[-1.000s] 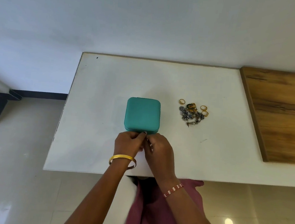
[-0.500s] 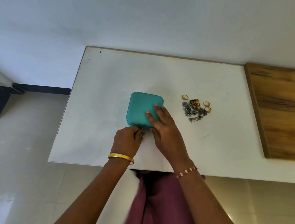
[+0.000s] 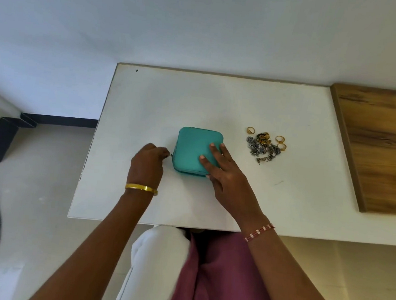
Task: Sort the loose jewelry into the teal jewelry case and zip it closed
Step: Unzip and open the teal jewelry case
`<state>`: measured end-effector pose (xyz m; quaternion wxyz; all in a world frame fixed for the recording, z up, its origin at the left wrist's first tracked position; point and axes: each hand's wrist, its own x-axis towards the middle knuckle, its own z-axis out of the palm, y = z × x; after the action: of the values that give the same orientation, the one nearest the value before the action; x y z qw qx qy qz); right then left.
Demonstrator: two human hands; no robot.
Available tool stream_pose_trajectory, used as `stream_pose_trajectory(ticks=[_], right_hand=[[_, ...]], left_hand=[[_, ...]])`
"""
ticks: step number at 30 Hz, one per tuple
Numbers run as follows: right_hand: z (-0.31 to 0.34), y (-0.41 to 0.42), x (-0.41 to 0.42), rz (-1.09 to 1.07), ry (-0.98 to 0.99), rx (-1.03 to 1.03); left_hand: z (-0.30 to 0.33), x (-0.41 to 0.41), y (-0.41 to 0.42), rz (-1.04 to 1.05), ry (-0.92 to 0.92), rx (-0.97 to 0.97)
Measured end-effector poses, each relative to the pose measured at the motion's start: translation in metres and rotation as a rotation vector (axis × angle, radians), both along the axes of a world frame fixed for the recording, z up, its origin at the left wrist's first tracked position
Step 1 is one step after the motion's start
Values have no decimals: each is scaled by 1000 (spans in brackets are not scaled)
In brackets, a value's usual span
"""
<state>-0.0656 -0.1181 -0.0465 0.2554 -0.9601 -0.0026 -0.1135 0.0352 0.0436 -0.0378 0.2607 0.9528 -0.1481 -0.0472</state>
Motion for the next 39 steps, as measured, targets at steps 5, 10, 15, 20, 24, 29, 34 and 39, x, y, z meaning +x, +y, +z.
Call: stream_pose_trajectory(ticks=[5, 10, 15, 20, 24, 29, 34, 39], right_hand=[[-3, -3, -1, 25, -14, 12], [-7, -5, 0, 24, -36, 8], [-7, -3, -1, 4, -31, 45], [-11, 4, -8, -40, 28, 98], [-11, 7, -10, -103, 19, 86], [1, 2, -9, -104, 14, 91], [24, -5, -3, -115, 35, 156], [41, -13, 14, -129, 37, 321]], left_hand=[[0, 37, -22, 1, -24, -17], [-1, 53, -46, 23, -6, -47], [-8, 37, -38, 302, 151, -369], [-9, 1, -24, 340, 365, -683], [-17, -22, -16, 247, 296, -624], [-17, -38, -11, 194, 237, -556], [-13, -47, -10, 243, 231, -565], [-13, -50, -12, 266, 258, -592]])
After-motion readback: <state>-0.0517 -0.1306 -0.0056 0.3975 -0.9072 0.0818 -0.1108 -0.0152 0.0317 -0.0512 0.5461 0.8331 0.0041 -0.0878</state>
